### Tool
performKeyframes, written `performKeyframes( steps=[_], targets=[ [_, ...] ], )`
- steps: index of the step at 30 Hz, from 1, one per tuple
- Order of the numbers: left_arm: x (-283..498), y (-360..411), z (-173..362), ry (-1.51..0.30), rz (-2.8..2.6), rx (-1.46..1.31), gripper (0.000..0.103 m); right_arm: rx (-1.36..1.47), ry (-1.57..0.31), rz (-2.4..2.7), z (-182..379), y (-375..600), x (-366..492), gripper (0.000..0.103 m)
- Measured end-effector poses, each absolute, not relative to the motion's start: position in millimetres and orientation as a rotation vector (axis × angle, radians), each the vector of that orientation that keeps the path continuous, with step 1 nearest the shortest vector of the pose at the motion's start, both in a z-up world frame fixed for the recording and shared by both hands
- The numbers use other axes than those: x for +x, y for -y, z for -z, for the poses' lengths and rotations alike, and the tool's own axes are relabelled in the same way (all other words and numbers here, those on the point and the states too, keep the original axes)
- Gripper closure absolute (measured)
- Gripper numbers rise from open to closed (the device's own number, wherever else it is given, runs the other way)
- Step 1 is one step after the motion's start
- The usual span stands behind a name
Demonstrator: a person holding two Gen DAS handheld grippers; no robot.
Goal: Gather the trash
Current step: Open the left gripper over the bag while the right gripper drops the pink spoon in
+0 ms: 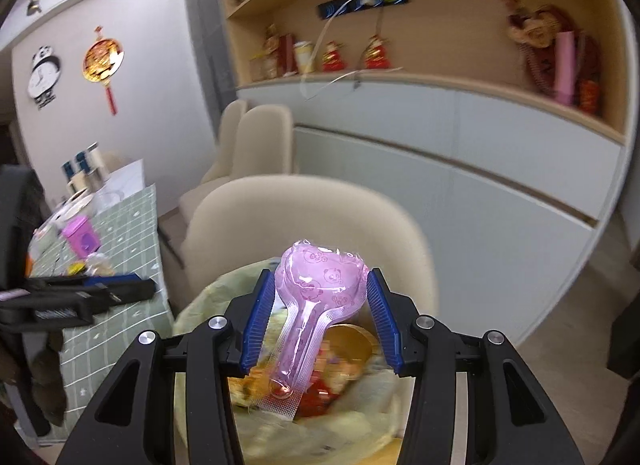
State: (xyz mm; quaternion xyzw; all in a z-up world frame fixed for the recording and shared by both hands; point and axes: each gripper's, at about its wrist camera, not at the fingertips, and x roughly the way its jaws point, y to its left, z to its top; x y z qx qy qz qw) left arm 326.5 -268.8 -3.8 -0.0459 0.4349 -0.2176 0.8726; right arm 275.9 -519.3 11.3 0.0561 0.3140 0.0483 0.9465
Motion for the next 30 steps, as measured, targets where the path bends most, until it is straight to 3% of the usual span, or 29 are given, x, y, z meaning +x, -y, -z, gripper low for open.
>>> performKeyframes(
  steps=[13,20,23,30],
  targets=[
    [284.4,147.8,-3.1,-0.897,0.201,-0.173,0.053,0.026,-0.947,-0.262,72.0,462.5,343.5,0.058],
    [269.6,103.4,2.2,-0.904,0.129,-0.247,0.053,0.059,-0.936,-0.268,67.0,461.3,335.0,0.056],
    [263.1,89.8,2.7,-0.895,0.110,-0.260,0.053,0.088,-0.912,-0.258,55.6,464.6,323.8,0.047],
    [250.2,54.7,-1.9,-0.845,0.068,-0.264,0.053,0.058,-0.809,-0.221,16.7,448.9,296.1,0.040]
  ],
)
